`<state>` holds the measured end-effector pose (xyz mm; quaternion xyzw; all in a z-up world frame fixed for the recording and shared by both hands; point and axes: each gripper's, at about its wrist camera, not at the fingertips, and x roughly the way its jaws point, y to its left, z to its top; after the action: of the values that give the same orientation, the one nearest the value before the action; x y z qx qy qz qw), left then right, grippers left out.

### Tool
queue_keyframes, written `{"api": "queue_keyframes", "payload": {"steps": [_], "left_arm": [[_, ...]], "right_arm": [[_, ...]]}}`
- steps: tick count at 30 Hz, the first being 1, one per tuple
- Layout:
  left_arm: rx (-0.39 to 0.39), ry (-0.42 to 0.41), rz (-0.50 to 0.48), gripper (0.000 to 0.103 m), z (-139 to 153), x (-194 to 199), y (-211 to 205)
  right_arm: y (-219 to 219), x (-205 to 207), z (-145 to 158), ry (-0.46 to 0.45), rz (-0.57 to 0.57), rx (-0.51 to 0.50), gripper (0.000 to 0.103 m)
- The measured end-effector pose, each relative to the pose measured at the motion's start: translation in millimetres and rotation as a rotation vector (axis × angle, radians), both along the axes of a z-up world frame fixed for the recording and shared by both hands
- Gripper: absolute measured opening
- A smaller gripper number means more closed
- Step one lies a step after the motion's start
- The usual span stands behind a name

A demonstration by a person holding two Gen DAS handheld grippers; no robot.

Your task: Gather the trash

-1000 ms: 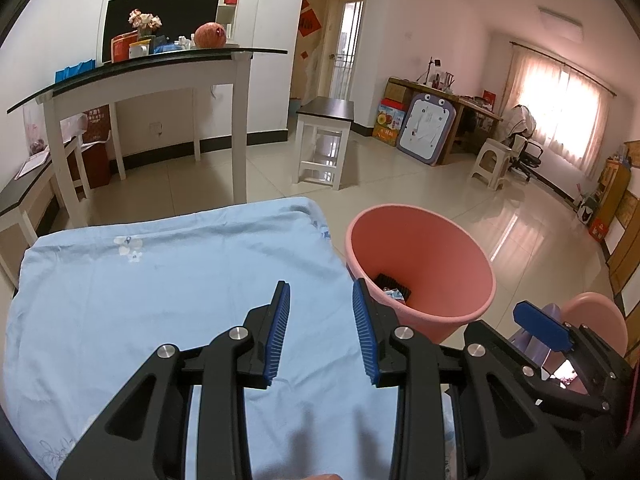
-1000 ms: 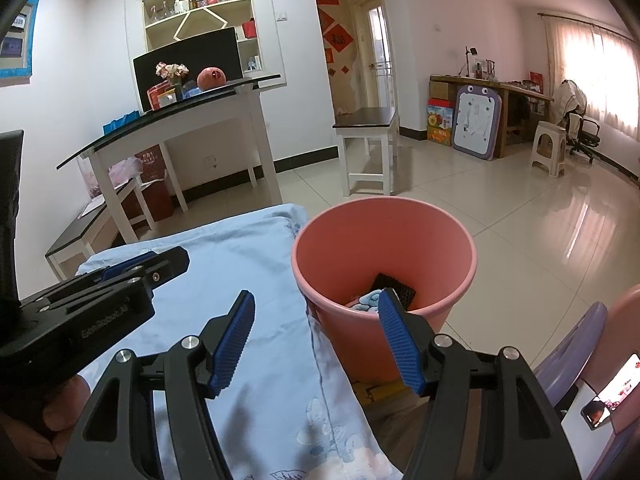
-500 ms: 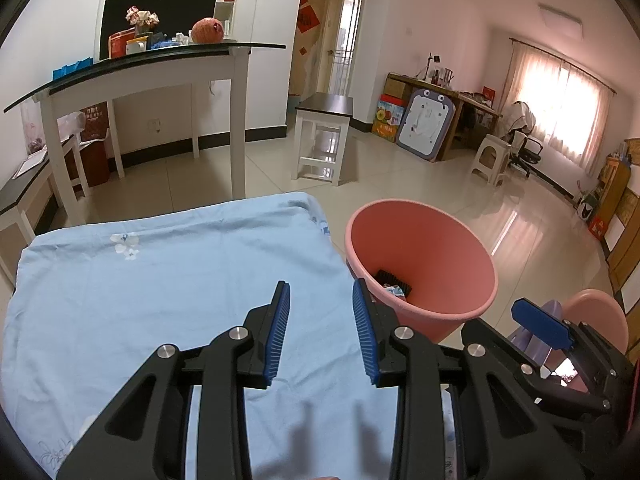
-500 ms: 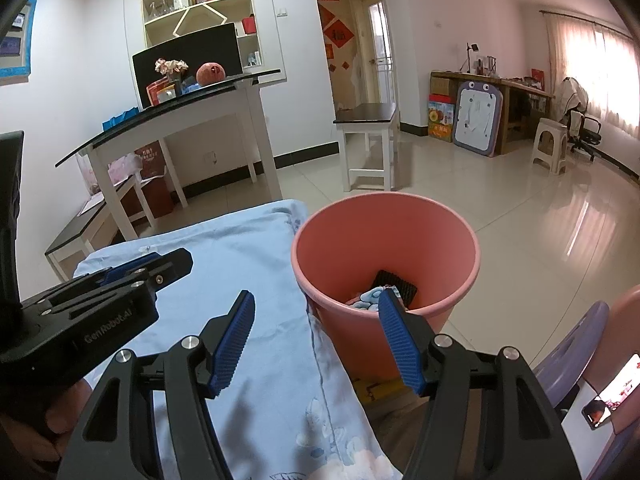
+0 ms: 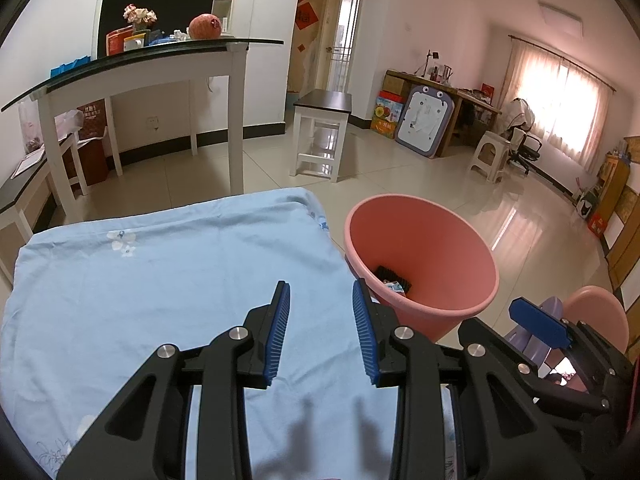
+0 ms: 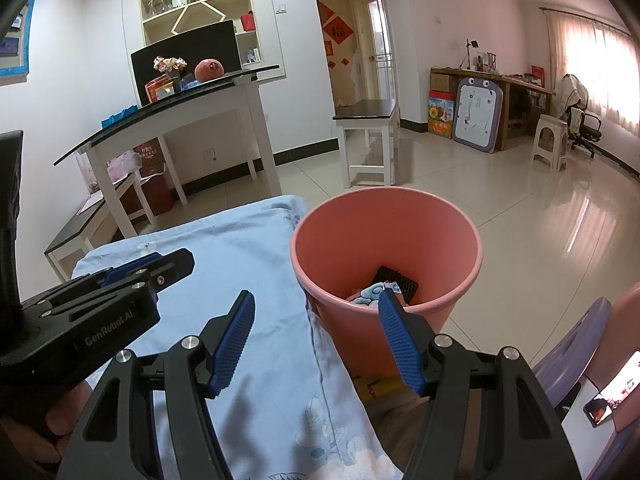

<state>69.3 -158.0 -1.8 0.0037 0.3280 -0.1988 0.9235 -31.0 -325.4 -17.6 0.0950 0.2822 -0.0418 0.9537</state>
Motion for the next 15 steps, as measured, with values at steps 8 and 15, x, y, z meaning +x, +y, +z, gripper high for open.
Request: {"api": "queue_keyframes", "payload": {"steps": [8,15], "left_arm": [[0.003,0.001,-0.004,0.033,-1.1,0.5,-1.3],[0.003,0.001,-0.004,0.033,-1.0,0.4,-1.5]], "right_arm": [[-0.2,0.5,1.2,0.0,0.0,0.001,0.063],[-0.7,1.0,0.9,0.001,0.0,0.002,0.063]]}}
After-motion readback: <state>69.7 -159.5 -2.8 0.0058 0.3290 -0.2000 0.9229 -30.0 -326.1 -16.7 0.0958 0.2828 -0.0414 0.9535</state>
